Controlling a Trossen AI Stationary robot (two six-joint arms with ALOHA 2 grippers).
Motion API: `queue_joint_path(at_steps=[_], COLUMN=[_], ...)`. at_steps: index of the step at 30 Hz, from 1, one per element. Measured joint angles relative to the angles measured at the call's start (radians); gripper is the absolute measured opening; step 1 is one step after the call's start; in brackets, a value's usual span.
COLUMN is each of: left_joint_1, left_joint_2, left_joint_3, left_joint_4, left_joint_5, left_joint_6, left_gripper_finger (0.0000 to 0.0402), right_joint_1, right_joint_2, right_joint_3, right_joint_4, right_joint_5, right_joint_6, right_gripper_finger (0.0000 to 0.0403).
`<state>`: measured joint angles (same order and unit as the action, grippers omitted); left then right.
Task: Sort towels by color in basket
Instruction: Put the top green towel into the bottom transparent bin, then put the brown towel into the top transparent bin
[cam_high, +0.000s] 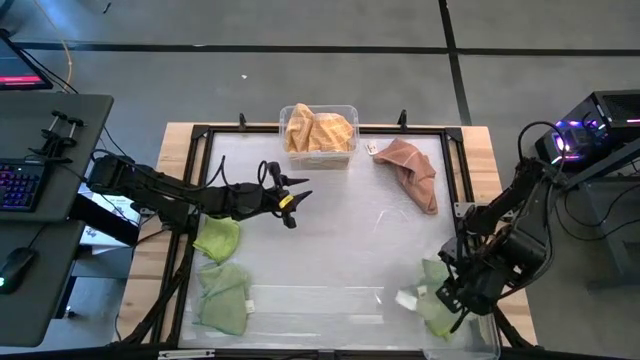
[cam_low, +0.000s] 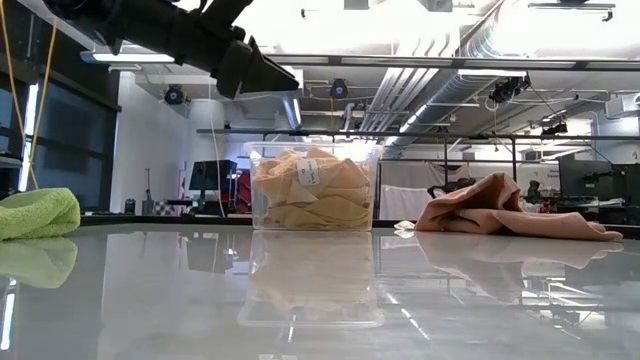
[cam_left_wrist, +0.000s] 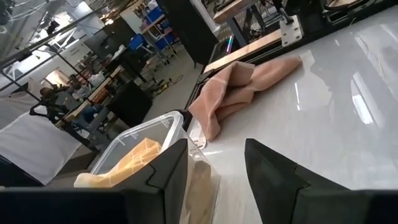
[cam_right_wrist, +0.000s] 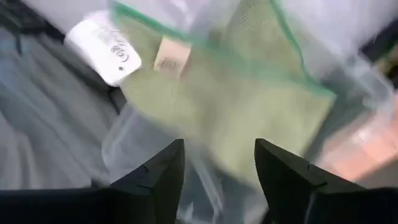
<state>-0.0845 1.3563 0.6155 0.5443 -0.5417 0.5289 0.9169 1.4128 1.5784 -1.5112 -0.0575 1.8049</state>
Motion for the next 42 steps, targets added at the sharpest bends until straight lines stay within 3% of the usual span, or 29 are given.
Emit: queue_joint_path(at_steps=[3, 7, 18, 23, 27, 30, 33, 40, 42], left_joint_1=[0.0, 0.0, -0.003, -0.003, -0.003, -0.003, -0.003, -0.003, -0.003], left_joint_2=[0.0, 0.0, 0.0, 0.0, 0.0, 0.0, 0.0, 0.0, 0.0], left_joint_3=[0.0, 0.0, 0.0, 0.0, 0.0, 0.0, 0.0, 0.0, 0.0], left_joint_4=[0.0, -0.006, -0.024, -0.024, -0.024, -0.024, -0.024, -0.022, -0.021], left_joint_5=[0.0, 0.0, 0.0, 0.0, 0.0, 0.0, 0.0, 0.02, 0.042], left_joint_6=[0.006, -0.004, -0.003, -0.003, -0.002, -0.003, -0.008, -0.046, -0.056], left_gripper_finger=[0.0153, 0.0155, 0.0155, 0.0155, 0.0155, 0.0155, 0.0155, 0.0155, 0.0155], right_joint_1=[0.005, 0.04, 0.032, 0.032, 0.042, 0.048, 0.053, 0.029, -0.035], right_joint_2=[-0.001, 0.002, 0.055, 0.055, 0.053, 0.052, 0.052, 0.05, 0.023], right_joint_3=[0.019, -0.022, -0.417, -0.553, -0.543, -0.448, -0.319, -0.075, -0.079], right_joint_4=[0.032, 0.105, 0.515, 0.608, 0.597, 0.519, 0.392, -0.047, -0.056], right_joint_5=[-0.076, 0.007, -0.042, -0.158, -0.274, -0.283, -0.19, 0.315, 0.407], right_joint_6=[0.038, 0.112, -0.019, 0.0, 0.001, 0.003, 0.012, -0.078, -0.194], right_gripper_finger=[0.0192, 0.0168, 0.0061, 0.0034, 0.0017, 0.0005, 0.0003, 0.0006, 0.0007])
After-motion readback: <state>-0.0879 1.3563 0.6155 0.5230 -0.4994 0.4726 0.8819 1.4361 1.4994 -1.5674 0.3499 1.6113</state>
